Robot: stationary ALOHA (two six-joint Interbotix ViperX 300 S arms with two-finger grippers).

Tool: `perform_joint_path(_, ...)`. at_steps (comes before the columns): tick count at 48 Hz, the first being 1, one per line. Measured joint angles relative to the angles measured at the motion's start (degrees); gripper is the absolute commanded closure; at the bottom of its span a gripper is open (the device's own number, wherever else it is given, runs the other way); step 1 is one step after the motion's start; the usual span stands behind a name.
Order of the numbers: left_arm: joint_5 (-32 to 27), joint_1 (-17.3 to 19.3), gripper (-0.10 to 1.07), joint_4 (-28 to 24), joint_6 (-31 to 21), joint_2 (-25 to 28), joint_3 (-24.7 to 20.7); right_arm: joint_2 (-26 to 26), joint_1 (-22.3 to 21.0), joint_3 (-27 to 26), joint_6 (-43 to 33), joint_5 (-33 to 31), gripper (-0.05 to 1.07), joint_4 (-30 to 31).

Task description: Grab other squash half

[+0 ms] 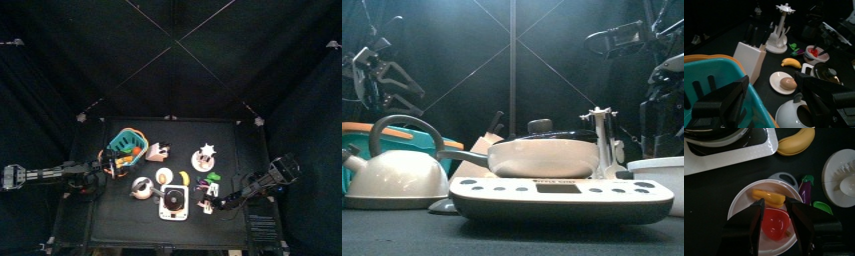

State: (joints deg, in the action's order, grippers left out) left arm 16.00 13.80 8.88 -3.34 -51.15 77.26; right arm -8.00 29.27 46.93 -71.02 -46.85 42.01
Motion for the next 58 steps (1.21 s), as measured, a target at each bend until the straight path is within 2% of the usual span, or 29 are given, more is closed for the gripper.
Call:
perform_joint_path(8,0.7,-2.64,-0.05,0.79,0.0,0.0,0.62,0.79,0.0,0.0,0.0,0.09,0.26,0.88)
perform_joint_path(18,0.79,-2.72,-0.05,1.58,0.0,0.0,1.14,0.97,-0.44,0.0,0.0,0.79,0.26,2.2)
perform_joint_path(29,0.79,-2.72,-0.05,1.58,0.0,0.0,1.23,1.67,-1.76,0.0,0.0,4.75,0.26,2.37)
perform_joint_path(58,0.79,-2.29,-0.05,1.58,0.0,0.09,1.85,2.72,-2.37,0.97,0.0,5.1,0.26,0.35)
